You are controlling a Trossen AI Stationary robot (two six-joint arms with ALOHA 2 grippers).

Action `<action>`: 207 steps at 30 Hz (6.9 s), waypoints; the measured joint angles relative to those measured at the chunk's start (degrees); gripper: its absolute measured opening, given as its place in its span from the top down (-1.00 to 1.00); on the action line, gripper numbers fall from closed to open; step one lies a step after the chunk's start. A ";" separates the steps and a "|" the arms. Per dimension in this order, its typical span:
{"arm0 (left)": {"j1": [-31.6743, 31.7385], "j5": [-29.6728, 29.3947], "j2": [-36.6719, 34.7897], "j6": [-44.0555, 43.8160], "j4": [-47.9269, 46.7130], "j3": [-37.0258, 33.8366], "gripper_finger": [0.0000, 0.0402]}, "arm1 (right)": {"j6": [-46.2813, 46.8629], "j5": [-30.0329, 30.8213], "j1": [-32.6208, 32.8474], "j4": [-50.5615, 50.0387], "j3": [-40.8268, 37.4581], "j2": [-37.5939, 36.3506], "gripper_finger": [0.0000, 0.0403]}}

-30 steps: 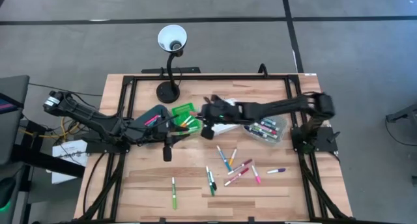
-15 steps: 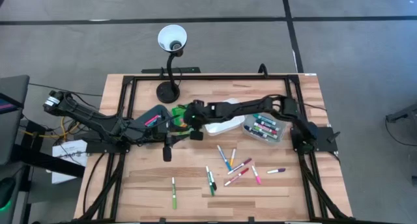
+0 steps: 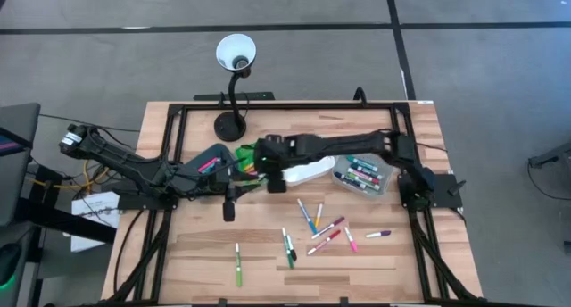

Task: Pick & Place Markers
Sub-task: Put the yellow and white highlighter pen into the green bin, then put the pink and white highlighter pen into the green bin

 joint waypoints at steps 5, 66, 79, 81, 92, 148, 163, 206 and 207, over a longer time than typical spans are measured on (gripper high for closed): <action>-0.02 1.68 0.02 -0.05 -0.02 0.00 0.55 | 11.25 1.09 2.45 -21.02 4.19 -10.42 0.22; 2.63 12.09 25.63 -9.99 0.86 9.45 0.29 | 15.49 2.35 23.89 22.72 -55.41 -28.91 0.36; 2.14 12.05 13.45 -10.88 2.12 -2.34 0.40 | 4.34 -1.07 19.28 14.36 -48.02 -17.98 0.13; 2.16 11.99 13.70 -10.95 2.60 -3.19 0.41 | 3.74 -2.81 18.24 14.44 -47.94 -17.33 0.16; 2.21 12.01 14.16 -10.97 3.30 -4.31 0.44 | 1.75 -7.86 13.50 15.22 -47.85 -20.81 0.87; -2.84 12.66 12.69 -6.01 17.14 -4.28 0.44 | 10.30 4.84 3.17 -4.93 -7.42 -11.94 0.26; -2.84 12.64 12.72 -7.61 17.14 -4.28 0.44 | 60.39 -1.33 25.81 -10.19 -47.00 -41.94 0.36; -1.55 12.64 12.74 -7.51 17.55 -4.26 0.44 | 73.35 -4.79 30.74 4.73 -55.94 -28.86 0.94; -1.55 12.64 12.74 -7.52 17.57 -4.26 0.44 | 71.56 -5.71 30.76 4.62 -55.92 -29.26 0.90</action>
